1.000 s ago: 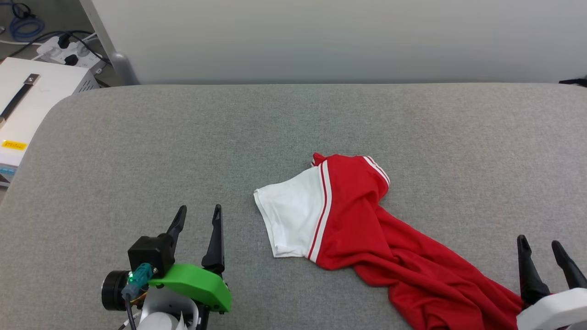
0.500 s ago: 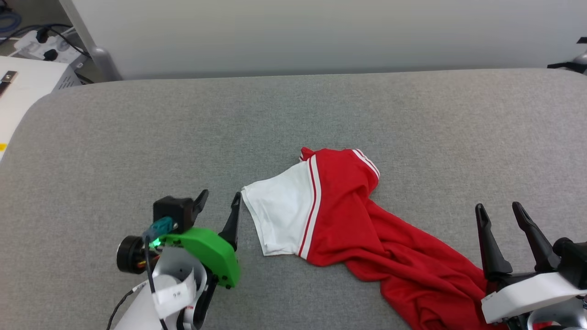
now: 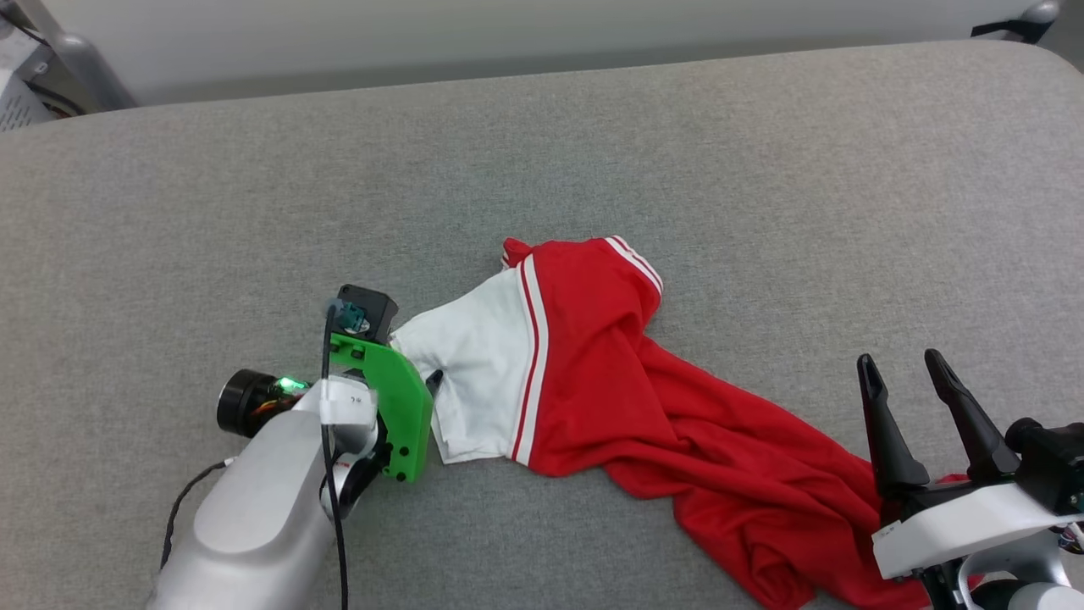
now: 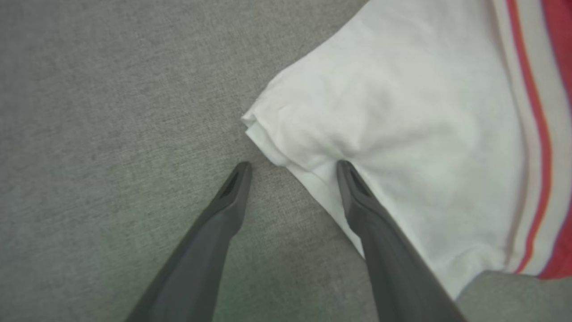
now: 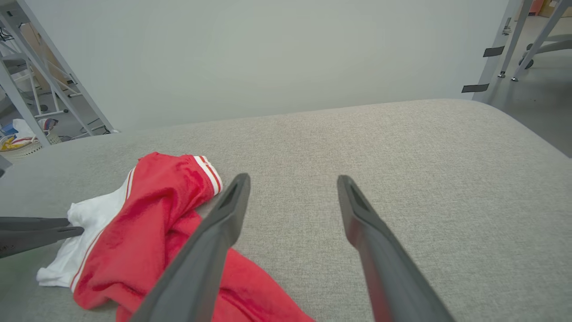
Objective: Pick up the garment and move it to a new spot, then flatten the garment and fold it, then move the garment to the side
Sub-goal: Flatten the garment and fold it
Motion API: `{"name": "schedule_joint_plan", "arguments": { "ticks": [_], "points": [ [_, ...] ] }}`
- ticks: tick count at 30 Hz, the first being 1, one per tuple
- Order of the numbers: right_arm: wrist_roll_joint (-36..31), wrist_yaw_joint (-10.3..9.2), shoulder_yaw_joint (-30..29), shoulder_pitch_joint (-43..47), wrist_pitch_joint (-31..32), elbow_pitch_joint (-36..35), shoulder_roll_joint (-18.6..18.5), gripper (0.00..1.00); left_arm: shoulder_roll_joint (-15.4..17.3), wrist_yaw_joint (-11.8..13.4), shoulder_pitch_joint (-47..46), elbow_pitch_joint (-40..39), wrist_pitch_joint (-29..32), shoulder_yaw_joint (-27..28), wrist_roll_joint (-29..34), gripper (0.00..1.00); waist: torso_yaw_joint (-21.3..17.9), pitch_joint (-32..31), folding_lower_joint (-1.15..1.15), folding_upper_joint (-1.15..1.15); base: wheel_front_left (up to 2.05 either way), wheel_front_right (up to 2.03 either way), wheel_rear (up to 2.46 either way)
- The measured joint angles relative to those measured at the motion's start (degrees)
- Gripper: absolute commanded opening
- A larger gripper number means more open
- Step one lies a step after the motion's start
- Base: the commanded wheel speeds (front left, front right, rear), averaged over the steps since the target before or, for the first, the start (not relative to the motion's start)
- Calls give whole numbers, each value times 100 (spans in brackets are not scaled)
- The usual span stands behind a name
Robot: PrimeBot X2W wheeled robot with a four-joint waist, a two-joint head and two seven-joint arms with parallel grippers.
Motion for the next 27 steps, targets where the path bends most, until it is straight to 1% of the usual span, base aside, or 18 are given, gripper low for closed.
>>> {"name": "schedule_joint_plan", "arguments": {
  "ticks": [2,4,5,6,7,10,12,16,20,23,27],
  "points": [
    [25,0,-4,-36,-7,36,5,100,10,-115,-168,192,108,-81,18,100,-67,67,0,0,0,0,0],
    [29,0,-27,-72,-25,64,15,100,12,-170,-305,348,194,-143,27,100,-114,120,0,0,0,0,0],
    [31,0,-42,-87,-37,79,20,100,11,-171,-376,417,245,-174,37,50,-135,143,0,0,0,0,0],
    [36,0,-51,-89,-52,89,25,100,5,-189,-430,472,289,-204,54,21,-148,158,0,0,0,0,0],
    [53,0,-57,-89,-52,111,30,100,-10,-201,-477,519,313,-237,55,0,-159,171,0,0,0,0,0],
    [83,0,-69,-89,-56,176,60,100,-60,-269,-559,624,346,-330,58,0,-156,156,0,0,0,0,0],
    [125,0,-69,-90,-57,215,83,100,-120,-270,-556,655,244,-346,60,0,-134,120,0,0,0,0,0],
    [182,0,-94,-89,-67,271,114,100,-129,-130,-459,567,-231,-322,104,0,-73,28,0,0,0,0,0],
    [220,0,-193,-77,-66,313,125,100,-96,124,-214,119,-827,-62,43,0,38,-96,0,0,0,0,0],
    [249,0,-279,-47,-63,341,140,100,0,345,-15,-386,-1088,133,5,0,139,-220,0,0,0,0,0],
    [280,0,-352,49,-47,333,162,100,312,720,483,-1188,-1251,427,-3,0,286,-393,0,0,0,0,0]
  ]
}}
